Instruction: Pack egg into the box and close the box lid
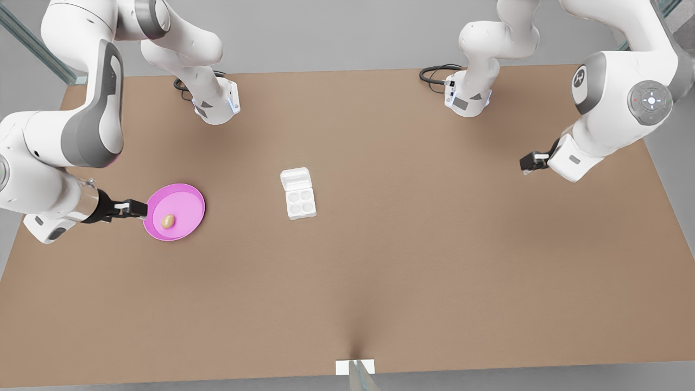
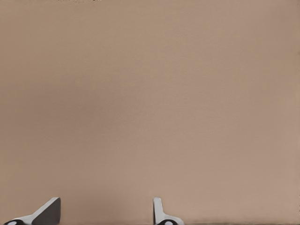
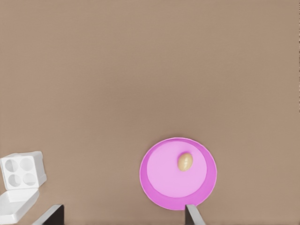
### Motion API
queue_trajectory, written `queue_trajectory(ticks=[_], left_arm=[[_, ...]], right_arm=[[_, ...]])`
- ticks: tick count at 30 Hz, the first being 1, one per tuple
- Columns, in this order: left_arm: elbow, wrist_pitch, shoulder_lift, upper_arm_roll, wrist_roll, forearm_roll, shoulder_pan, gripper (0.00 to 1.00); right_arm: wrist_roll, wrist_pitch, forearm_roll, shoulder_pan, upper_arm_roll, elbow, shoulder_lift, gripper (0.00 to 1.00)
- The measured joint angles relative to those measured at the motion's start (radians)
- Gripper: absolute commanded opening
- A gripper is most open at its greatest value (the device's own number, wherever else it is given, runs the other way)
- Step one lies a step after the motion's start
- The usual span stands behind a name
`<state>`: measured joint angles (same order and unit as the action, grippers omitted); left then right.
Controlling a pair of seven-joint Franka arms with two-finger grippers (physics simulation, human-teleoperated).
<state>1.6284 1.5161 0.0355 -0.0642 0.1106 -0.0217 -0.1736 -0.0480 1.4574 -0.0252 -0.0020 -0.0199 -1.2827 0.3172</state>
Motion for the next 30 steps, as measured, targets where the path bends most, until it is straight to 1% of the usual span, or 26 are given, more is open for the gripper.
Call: queue_trajectory(ticks=[1,3,4,6,8,10,12,18,22,29,30], left_arm=[[0.000,0.003,0.010,0.002,0.001,0.000,-0.013,1.00],[0.001,0.009,0.025,0.002,0.000,-0.001,0.010,1.00],[0.001,0.017,0.056,0.002,0.000,-0.001,0.046,1.00],[0.002,0.019,0.058,0.000,0.000,-0.001,0.095,1.00],[0.002,0.019,0.058,0.001,0.000,-0.001,0.058,1.00],[0.001,0.019,0.058,0.001,0.001,-0.001,0.047,1.00],[0.001,0.018,0.058,0.001,0.000,-0.001,0.072,1.00],[0.001,0.019,0.066,0.001,0.001,-0.001,0.061,1.00],[0.001,0.019,0.067,0.001,0.001,-0.001,0.056,1.00],[0.002,0.018,0.072,0.001,0.001,-0.001,0.056,1.00],[0.002,0.018,0.072,0.001,0.001,-0.001,0.056,1.00]], right_arm=[[0.047,0.019,0.003,-0.006,-0.001,-0.015,0.003,1.00],[0.149,0.189,0.022,-0.017,-0.004,-0.183,-0.008,1.00],[0.166,0.249,0.025,-0.023,-0.011,-0.260,-0.013,1.00],[0.199,0.532,0.025,-0.038,-0.014,-0.560,-0.097,1.00],[0.221,0.697,0.025,-0.034,-0.014,-0.774,-0.186,1.00],[0.221,0.772,0.027,-0.053,-0.015,-0.867,-0.204,1.00],[0.219,0.892,0.028,-0.072,-0.015,-0.972,-0.219,1.00],[0.207,0.951,0.033,-0.099,-0.015,-0.988,-0.081,1.00],[0.204,0.978,0.034,-0.118,-0.015,-0.986,-0.022,1.00],[0.174,0.989,0.036,-0.153,-0.017,-0.985,0.007,1.00],[0.174,0.990,0.067,-0.156,-0.017,-0.981,0.020,1.00]])
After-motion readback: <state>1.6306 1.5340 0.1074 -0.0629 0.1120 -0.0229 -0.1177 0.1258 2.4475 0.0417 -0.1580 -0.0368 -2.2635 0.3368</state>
